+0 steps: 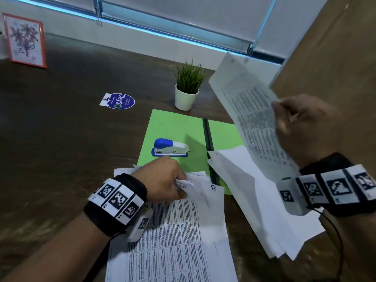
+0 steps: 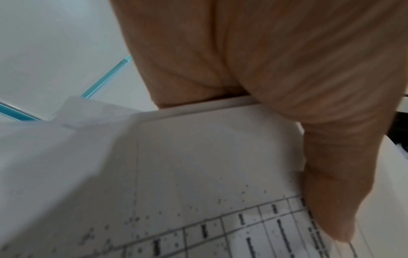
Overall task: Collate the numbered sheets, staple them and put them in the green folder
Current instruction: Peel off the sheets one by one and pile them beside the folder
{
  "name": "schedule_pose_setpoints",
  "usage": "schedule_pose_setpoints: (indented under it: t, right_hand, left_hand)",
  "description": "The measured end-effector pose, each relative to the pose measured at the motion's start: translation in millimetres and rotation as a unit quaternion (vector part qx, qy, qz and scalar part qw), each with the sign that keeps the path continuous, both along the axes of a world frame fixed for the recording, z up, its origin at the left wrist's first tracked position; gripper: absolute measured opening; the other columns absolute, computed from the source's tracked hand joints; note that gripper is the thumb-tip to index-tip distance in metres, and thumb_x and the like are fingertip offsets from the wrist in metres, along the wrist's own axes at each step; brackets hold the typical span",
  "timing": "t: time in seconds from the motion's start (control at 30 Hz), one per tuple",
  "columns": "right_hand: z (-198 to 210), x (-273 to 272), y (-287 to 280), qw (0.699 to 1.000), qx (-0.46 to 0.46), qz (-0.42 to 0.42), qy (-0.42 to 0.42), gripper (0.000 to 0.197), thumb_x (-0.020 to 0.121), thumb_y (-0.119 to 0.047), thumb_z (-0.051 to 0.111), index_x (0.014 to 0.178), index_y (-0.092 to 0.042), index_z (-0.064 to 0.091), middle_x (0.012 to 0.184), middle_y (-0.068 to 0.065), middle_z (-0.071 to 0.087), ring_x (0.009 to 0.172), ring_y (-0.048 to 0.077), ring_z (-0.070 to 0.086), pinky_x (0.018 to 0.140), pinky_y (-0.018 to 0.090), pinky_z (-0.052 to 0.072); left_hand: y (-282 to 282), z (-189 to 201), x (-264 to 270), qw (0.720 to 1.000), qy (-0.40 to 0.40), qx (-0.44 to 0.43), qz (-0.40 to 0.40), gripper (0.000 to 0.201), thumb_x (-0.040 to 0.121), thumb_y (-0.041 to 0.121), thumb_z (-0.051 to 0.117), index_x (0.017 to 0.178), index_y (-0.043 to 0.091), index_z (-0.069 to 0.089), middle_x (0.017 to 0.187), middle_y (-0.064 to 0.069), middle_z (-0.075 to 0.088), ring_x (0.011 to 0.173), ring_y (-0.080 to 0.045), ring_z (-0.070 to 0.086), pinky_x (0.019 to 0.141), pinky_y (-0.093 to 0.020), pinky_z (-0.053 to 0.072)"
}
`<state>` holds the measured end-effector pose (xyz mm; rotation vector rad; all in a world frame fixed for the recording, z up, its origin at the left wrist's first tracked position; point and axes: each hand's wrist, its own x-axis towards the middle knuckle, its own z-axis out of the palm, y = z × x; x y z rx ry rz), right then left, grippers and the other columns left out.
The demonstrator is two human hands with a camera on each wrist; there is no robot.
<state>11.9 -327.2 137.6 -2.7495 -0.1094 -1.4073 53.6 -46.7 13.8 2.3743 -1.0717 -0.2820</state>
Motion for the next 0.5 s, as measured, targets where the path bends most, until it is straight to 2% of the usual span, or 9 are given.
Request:
schedule_pose_setpoints:
  t: [0.1, 0.17, 0.27, 0.37, 0.43, 0.5]
  right_hand:
    - [-24, 3, 5, 0.995, -0.087, -0.039, 0.042, 0.025, 0.092, -0.018, 0.06, 0.069, -0.011, 0.067, 0.066, 0.008, 0.063, 0.059, 0.028, 0.051, 0.051, 0.031, 0.034]
    - [-45, 5, 9, 0.98, -0.135, -0.071, 0.128, 0.023, 0.081, -0.006, 0.067, 0.06, -0.013, 0.06, 0.058, 0.005, 0.056, 0.053, 0.024, 0.045, 0.049, 0.025, 0.023]
    - [-82, 6, 15, 0.937, -0.187, -0.086, 0.281, 0.025, 0.062, 0.005, 0.073, 0.054, -0.011, 0.056, 0.051, 0.006, 0.051, 0.046, 0.025, 0.047, 0.044, 0.023, 0.026]
    - [-114, 7, 17, 0.91, -0.192, -0.083, 0.357, 0.028, 0.042, 0.006, 0.078, 0.049, -0.009, 0.055, 0.047, 0.008, 0.051, 0.043, 0.028, 0.052, 0.042, 0.024, 0.026]
    - [-132, 8, 20, 0.894, -0.177, -0.081, 0.404, 0.031, 0.036, 0.002, 0.082, 0.047, -0.01, 0.057, 0.046, 0.007, 0.051, 0.042, 0.028, 0.053, 0.043, 0.023, 0.027]
    - [-142, 8, 28, 0.885, -0.2, -0.091, 0.411, 0.026, 0.043, -0.005, 0.085, 0.053, -0.011, 0.061, 0.054, 0.008, 0.057, 0.049, 0.029, 0.058, 0.045, 0.026, 0.029]
  left_hand:
    - [0, 1, -1, 1.0, -0.004, 0.004, -0.001, 0.034, 0.078, 0.028, 0.077, 0.052, 0.031, 0.055, 0.062, 0.007, 0.066, 0.057, -0.006, 0.06, 0.057, -0.026, 0.048]
    - [-1, -1, -1, 1.0, -0.001, 0.003, -0.006, 0.027, 0.078, 0.029, 0.077, 0.056, 0.027, 0.062, 0.063, 0.007, 0.065, 0.058, -0.006, 0.06, 0.058, -0.026, 0.047]
    - [-1, -6, -1, 1.0, 0.008, 0.003, -0.011, 0.017, 0.079, 0.03, 0.073, 0.066, 0.018, 0.072, 0.067, 0.006, 0.065, 0.062, -0.008, 0.06, 0.06, -0.03, 0.049]
    - [-1, -10, 0, 1.0, 0.018, 0.007, -0.014, 0.025, 0.074, 0.04, 0.064, 0.074, 0.018, 0.075, 0.075, 0.006, 0.067, 0.07, -0.01, 0.063, 0.065, -0.037, 0.053]
    - [0, -14, 2, 1.0, 0.023, 0.004, -0.018, 0.036, 0.07, 0.049, 0.056, 0.076, 0.02, 0.076, 0.079, 0.007, 0.068, 0.073, -0.009, 0.064, 0.067, -0.037, 0.053]
    - [0, -18, 3, 0.999, 0.025, 0.003, -0.024, 0.043, 0.068, 0.056, 0.051, 0.078, 0.023, 0.077, 0.082, 0.009, 0.069, 0.075, -0.007, 0.065, 0.068, -0.036, 0.054]
